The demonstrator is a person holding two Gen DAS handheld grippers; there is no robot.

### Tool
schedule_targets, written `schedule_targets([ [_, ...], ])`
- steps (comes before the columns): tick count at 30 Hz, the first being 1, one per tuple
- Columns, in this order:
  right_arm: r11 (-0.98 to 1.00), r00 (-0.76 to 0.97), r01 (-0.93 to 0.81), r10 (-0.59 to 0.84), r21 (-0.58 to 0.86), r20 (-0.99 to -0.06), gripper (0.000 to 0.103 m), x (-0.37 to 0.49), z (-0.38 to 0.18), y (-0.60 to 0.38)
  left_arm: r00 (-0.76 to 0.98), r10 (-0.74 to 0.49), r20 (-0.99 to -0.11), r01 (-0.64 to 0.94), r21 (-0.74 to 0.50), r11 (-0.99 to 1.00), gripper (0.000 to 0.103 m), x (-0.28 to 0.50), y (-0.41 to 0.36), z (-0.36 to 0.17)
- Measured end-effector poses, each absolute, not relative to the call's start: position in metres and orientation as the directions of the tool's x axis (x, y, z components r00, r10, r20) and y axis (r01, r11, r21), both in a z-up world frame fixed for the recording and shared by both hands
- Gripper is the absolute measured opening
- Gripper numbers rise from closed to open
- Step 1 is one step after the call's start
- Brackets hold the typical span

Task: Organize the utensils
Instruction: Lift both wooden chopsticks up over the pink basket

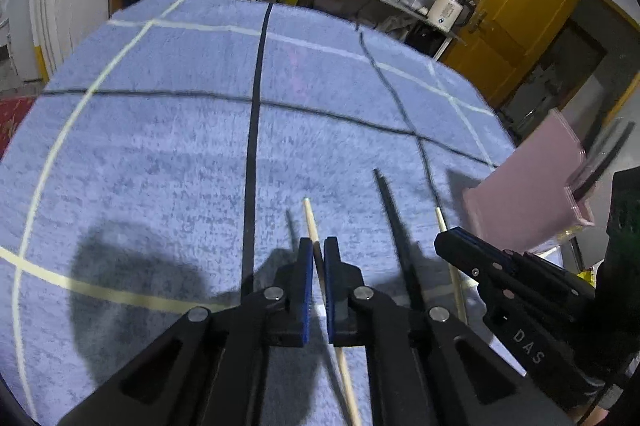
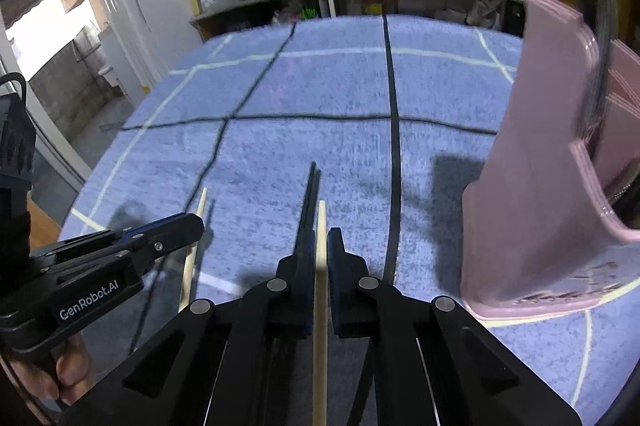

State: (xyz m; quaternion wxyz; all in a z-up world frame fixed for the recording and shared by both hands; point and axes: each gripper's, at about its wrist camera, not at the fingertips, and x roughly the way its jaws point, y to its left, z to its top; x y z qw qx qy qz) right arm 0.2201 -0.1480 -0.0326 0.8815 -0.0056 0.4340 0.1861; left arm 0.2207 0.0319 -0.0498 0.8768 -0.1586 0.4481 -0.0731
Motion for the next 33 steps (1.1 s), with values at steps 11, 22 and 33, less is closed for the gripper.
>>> schedule_targets([
  [11, 0.917, 0.657, -0.360, 0.379, 0.170, -0.652, 0.006, 0.181, 0.043, -0.170, 0.678, -0.302, -0.670, 0.077, -0.344, 0.936, 0.005, 0.186, 0.034, 0.023],
  [22, 0.917, 0.718, -0.355, 0.391, 0.181, -0.576, 0.006, 0.146, 0.086, -0.198, 0.733, -0.322, -0.599, 0.161, -0.307, 0.938, 0.005, 0.156, 0.022, 0.075],
  [33, 0.930, 0.768, -0.315, 0.368, 0.191, -0.524, 0.006, 0.128, 0.111, -0.235, 0.725, -0.371, -0.580, 0.229, -0.305, 0.924, 0.004, 0.152, -0.002, 0.097],
])
